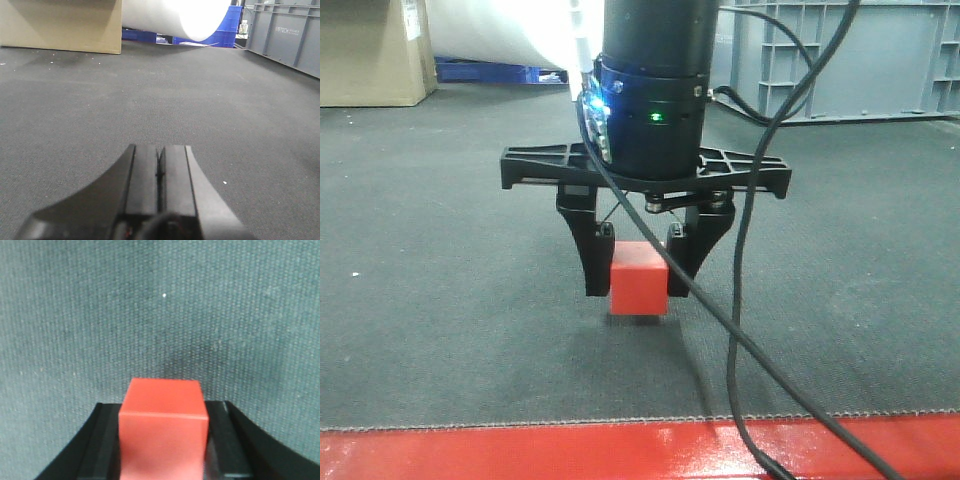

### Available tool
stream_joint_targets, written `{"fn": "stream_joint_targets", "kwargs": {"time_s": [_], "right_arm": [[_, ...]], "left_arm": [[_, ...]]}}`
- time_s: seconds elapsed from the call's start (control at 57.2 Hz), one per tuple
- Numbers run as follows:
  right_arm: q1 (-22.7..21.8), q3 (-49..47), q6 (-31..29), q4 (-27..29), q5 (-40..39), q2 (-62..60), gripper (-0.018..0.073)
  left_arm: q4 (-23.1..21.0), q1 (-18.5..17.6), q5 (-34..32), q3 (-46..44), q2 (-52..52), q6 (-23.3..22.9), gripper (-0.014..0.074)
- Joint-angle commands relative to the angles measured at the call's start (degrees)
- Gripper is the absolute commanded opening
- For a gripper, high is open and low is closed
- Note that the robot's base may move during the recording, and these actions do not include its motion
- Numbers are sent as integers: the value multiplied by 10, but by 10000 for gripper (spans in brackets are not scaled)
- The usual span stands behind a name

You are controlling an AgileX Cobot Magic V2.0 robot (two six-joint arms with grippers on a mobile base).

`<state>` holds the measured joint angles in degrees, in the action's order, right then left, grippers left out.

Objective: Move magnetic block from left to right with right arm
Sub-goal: 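Lower the red cube onto the second table with the right gripper, then open the right gripper and raise it away from the cube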

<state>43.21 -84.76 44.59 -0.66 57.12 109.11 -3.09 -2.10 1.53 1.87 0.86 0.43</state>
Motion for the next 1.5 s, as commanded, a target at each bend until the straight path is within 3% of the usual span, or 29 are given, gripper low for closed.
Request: {"fn": "stream_joint_targets", "kwargs": {"time_s": [0.0,0.122,0.227,0.332,0.629,1.032,1.259,1.381,1.486], "right_arm": [[0,-19,2,-7,-12,-25,337],[2,-19,2,-1,-10,-18,362],[5,-19,2,0,-11,-13,524],[5,-19,3,0,-9,-13,624],[5,-19,3,-1,0,-27,608],[10,-17,-13,-43,7,-118,608],[5,69,-59,-70,-23,-218,603],[-16,139,-122,-61,-83,-282,508],[-53,195,-159,-40,-118,-334,333]], "left_arm": [[-1,-4,-48,5,4,-4,-126],[-1,-4,-48,5,4,-4,-126],[-1,-4,-48,5,4,-4,-126],[-1,-4,-48,5,4,-4,-126],[-1,-4,-48,5,4,-4,-126],[-1,-4,-48,5,4,-4,-126],[-1,-4,-48,5,4,-4,-126],[-1,-4,-48,5,4,-4,-126],[-1,-4,-48,5,4,-4,-126]]}}
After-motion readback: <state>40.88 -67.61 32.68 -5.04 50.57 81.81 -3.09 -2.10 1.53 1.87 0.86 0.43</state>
